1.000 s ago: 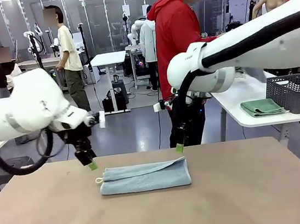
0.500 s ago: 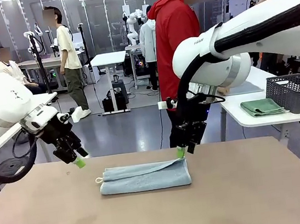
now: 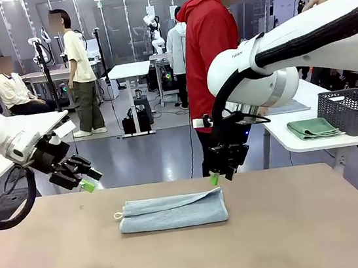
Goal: Fold the towels and place them in the basket.
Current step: When a person lays out a Towel with hook on the table, fold it in half twice.
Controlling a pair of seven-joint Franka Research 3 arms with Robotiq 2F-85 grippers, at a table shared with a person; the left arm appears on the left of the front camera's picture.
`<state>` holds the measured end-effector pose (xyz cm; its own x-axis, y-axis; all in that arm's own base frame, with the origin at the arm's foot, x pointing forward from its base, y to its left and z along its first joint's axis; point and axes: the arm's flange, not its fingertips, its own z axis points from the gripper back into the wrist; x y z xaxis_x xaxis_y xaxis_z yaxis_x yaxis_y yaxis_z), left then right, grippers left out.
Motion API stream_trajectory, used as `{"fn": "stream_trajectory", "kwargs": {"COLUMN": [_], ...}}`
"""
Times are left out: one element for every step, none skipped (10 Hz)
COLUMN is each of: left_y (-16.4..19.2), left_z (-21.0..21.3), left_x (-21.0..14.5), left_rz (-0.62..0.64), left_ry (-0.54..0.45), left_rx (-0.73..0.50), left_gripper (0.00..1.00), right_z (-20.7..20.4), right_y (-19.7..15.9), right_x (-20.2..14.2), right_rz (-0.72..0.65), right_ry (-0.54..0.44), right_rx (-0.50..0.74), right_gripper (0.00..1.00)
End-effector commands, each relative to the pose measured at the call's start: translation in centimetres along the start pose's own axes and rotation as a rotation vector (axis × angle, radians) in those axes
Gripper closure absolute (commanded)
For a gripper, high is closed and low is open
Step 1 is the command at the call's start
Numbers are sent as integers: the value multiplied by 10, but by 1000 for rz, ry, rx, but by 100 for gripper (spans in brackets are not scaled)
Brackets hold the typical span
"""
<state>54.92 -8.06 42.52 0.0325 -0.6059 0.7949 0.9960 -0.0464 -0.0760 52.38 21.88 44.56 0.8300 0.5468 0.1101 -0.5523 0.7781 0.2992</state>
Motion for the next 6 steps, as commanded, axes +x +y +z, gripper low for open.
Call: {"fn": "stream_trajectory", "kwargs": {"left_y": [7, 7, 9, 12, 13, 15], "left_z": [5, 8, 11, 13, 15, 19], "left_x": [-4, -7, -10, -14, -18, -21], "left_rz": [-8, 7, 11, 26, 30, 24], "left_ry": [-69, -89, -112, -135, -155, -169], "left_rx": [1, 15, 27, 44, 56, 59], "left_gripper": [10, 0, 8, 0, 0, 0], "right_z": [-11, -13, -17, -24, -29, -33], "right_y": [5, 4, 0, -5, -9, -11], "right_x": [3, 3, 5, 10, 13, 18], "right_rz": [-284, -374, -442, -507, -560, -583], "right_ry": [-130, -191, -235, -256, -239, -235], "right_rx": [-41, -56, -59, -81, -92, -111], "right_gripper": [16, 0, 0, 0, 0, 0]}}
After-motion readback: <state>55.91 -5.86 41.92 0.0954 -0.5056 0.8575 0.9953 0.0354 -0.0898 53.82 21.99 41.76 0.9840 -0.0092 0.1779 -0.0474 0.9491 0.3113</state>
